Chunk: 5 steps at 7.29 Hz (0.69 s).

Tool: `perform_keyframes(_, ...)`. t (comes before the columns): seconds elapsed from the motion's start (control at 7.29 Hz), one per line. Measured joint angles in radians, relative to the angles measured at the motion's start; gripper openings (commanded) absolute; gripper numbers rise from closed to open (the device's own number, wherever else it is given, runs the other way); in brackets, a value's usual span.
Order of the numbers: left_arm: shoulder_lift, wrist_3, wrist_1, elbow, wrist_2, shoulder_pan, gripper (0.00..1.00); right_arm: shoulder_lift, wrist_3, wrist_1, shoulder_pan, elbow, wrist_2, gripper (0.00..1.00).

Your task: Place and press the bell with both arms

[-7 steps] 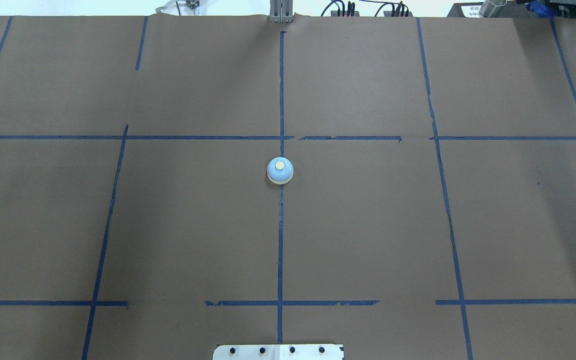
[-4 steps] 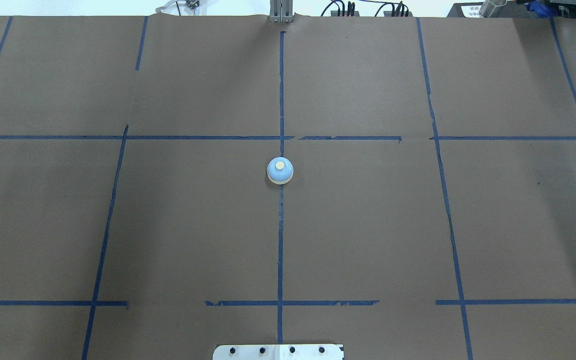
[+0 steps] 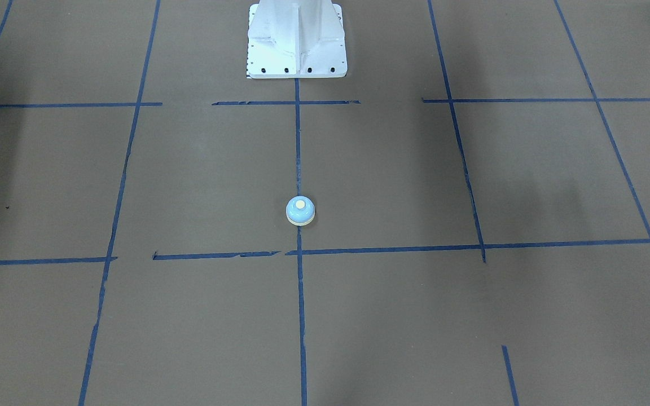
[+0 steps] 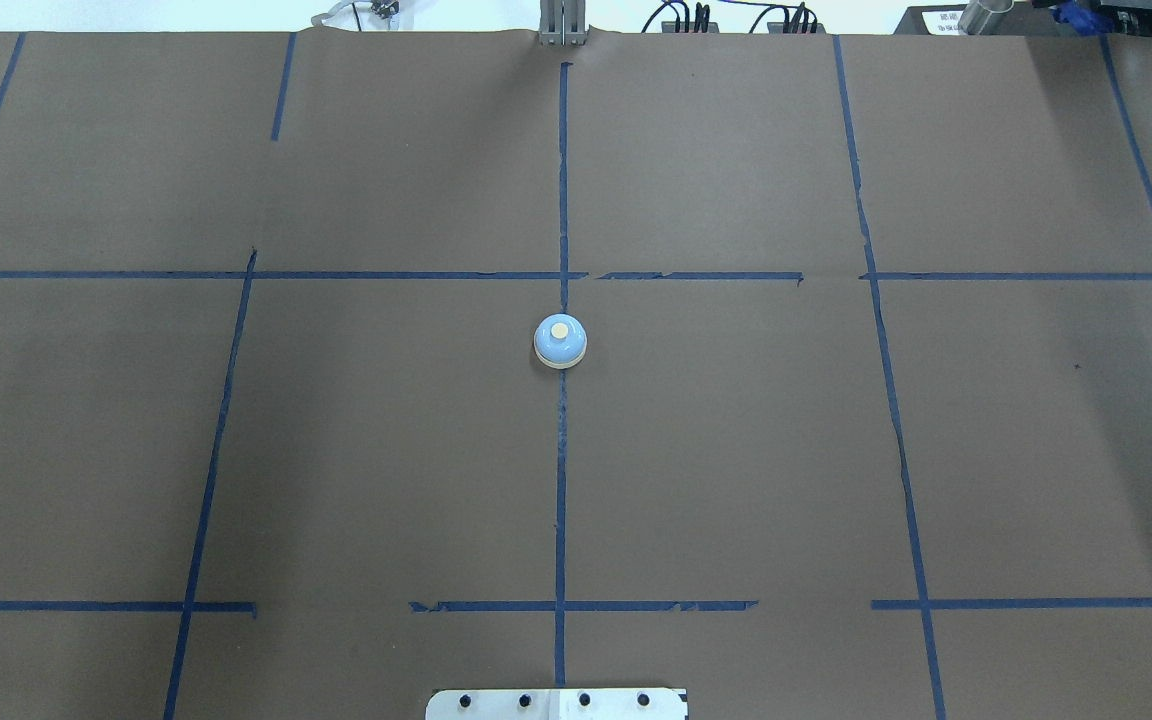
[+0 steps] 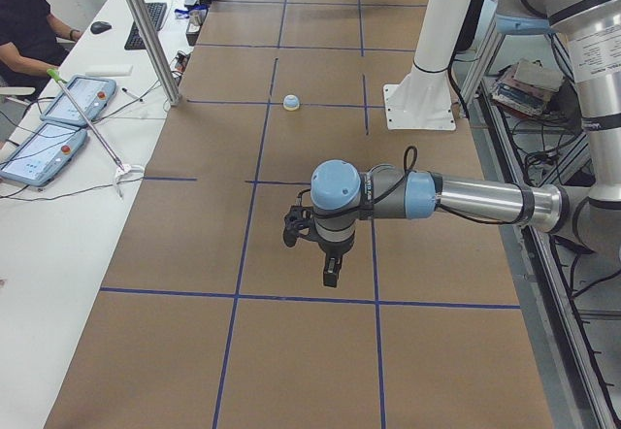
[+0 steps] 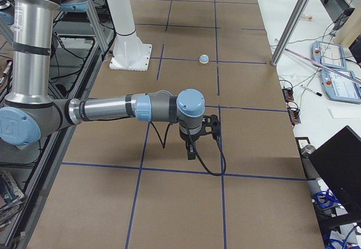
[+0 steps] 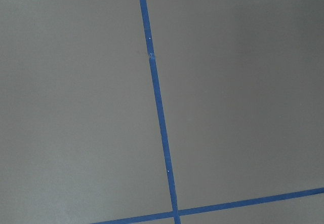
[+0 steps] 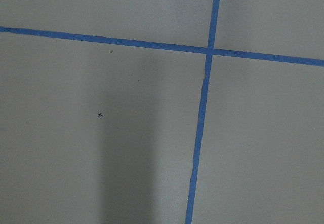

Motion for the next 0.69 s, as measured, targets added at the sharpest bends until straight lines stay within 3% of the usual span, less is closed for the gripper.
perform_keyframes(0.69,-0.005,0.0,-0.002,-0.018,0.0,-0.001,1.0,0.011,-0.002,0.002,-0.001,0.004,-0.003,1.0)
